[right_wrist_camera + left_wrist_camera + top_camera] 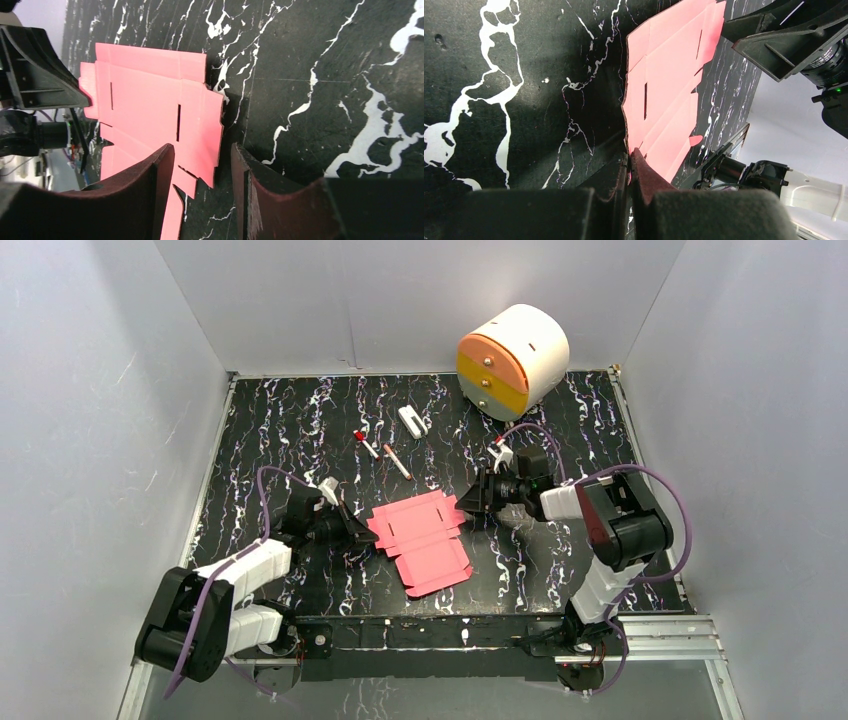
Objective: Fold the paper box
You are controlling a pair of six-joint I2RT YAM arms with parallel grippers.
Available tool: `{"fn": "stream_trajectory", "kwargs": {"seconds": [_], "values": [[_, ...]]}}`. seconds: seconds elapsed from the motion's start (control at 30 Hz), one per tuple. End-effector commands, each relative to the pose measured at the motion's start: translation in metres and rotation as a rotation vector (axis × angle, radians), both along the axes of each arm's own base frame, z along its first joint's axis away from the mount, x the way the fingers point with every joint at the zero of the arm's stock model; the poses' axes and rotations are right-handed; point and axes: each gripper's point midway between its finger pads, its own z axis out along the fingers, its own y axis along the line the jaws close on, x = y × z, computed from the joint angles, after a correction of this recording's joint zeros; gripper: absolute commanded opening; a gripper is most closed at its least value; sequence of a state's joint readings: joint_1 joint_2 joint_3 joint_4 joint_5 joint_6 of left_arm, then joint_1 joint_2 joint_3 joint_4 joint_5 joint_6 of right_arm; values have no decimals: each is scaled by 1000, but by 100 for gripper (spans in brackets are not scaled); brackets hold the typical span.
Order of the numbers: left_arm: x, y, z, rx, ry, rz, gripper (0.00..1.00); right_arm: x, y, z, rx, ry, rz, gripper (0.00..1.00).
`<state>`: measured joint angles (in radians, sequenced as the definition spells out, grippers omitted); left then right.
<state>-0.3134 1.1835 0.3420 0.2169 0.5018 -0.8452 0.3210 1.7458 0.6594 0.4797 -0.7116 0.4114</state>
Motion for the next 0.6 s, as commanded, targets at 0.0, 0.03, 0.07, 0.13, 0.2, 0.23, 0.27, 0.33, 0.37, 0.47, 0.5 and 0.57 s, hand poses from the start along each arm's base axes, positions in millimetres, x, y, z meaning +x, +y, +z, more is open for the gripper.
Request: {"fn": "stream_trajectory", "kwargs": {"seconds": [0.0, 0.03, 0.07, 0.13, 0.2, 0.23, 0.27, 0.33, 0.37, 0.47, 0.5, 0.57], "values": [[8, -7, 16, -34, -40, -33, 0, -1, 9, 14, 92, -17, 34, 52], [9, -8, 17, -41, -39, -37, 0, -3, 11, 12, 103, -7, 40, 50], [10, -9, 18, -48, -39, -40, 0, -3, 12, 12, 115, -4, 45, 49], [11, -11, 18, -58, -35, -46, 0, -6, 14, 10, 133, 10, 53, 45], [11, -13, 19, -66, -33, -50, 0, -8, 15, 9, 143, 14, 59, 41], [11, -13, 19, -67, -33, -51, 0, -8, 15, 9, 145, 14, 61, 39], [11, -13, 20, -68, -36, -52, 0, -8, 15, 9, 144, 16, 61, 37], [12, -13, 21, -67, -37, -50, 0, -8, 14, 8, 141, 13, 59, 31], [12, -13, 22, -67, -40, -52, 0, -9, 13, 8, 137, 14, 57, 28], [13, -13, 24, -64, -47, -55, 0, -9, 11, 9, 127, 10, 52, 16], [13, -13, 25, -66, -50, -54, 0, -9, 9, 10, 121, 7, 45, 11], [14, -13, 25, -64, -53, -53, 0, -8, 3, 13, 113, -3, 29, 3]]}}
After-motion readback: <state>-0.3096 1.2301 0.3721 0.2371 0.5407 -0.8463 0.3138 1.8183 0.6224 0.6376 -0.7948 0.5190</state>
